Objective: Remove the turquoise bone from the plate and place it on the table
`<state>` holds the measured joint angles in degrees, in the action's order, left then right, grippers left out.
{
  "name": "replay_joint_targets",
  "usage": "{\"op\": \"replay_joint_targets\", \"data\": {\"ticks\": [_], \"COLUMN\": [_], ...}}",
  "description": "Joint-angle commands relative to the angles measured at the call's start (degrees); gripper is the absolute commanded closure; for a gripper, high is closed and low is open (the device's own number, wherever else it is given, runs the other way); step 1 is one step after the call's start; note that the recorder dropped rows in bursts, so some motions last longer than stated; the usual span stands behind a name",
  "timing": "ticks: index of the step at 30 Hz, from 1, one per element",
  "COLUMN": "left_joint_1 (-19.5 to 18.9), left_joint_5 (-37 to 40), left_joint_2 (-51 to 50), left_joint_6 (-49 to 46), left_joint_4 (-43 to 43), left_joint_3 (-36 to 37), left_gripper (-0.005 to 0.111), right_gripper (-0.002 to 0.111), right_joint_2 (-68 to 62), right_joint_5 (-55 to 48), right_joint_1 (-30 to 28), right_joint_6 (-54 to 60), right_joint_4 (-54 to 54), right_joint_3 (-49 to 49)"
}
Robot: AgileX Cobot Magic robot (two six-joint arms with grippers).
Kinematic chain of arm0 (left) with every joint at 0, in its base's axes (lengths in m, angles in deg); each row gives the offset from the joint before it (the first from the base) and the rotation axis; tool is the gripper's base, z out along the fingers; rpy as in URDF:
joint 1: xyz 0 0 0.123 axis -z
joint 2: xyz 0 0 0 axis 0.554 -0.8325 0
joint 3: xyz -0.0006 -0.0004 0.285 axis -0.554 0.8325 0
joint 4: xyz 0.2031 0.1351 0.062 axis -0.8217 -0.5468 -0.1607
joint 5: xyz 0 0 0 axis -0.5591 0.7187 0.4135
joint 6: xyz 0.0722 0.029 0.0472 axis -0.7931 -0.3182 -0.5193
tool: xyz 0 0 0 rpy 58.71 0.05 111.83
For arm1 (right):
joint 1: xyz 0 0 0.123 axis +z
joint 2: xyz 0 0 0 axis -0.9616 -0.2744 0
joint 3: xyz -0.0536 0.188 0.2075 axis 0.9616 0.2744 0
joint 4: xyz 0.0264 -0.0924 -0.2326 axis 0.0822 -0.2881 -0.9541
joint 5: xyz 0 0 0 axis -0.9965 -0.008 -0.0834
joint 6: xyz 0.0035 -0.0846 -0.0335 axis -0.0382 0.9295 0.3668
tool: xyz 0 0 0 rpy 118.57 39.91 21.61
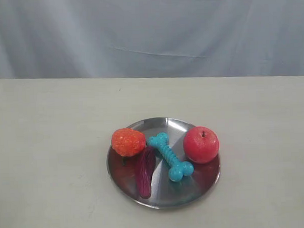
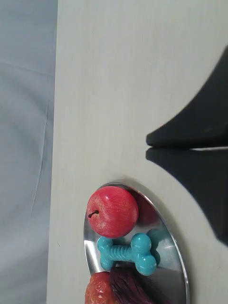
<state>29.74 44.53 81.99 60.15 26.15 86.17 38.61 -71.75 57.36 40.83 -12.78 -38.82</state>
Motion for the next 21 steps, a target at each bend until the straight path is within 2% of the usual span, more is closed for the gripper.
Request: {"op": "replay_joint_targets", "data": {"ticks": [1, 8, 21], "left_joint_1": [0.44, 0.44, 0.44], "left_joint_5": [-0.31, -0.31, -0.31], "left_joint_2": [0.07, 0.07, 0.07], "left_joint_6": [0.24, 0.24, 0.24], "left_joint_4": [0.08, 0.08, 0.08], "left_joint_3": [0.15, 0.15, 0.15], "left_gripper": [0.107, 0.107, 0.107], "right_gripper": [0.109, 0.109, 0.109], "right_joint_2": [0.31, 0.31, 0.31], "right_joint_5": [0.35, 4.90, 29.31], "right_joint_1": [0.27, 0.27, 0.27], "right_joint_6": [-0.13, 0.42, 1.41], "right_joint_4": [-0.49, -2.16, -1.98], "right_joint_3": [0.18, 0.18, 0.18]}}
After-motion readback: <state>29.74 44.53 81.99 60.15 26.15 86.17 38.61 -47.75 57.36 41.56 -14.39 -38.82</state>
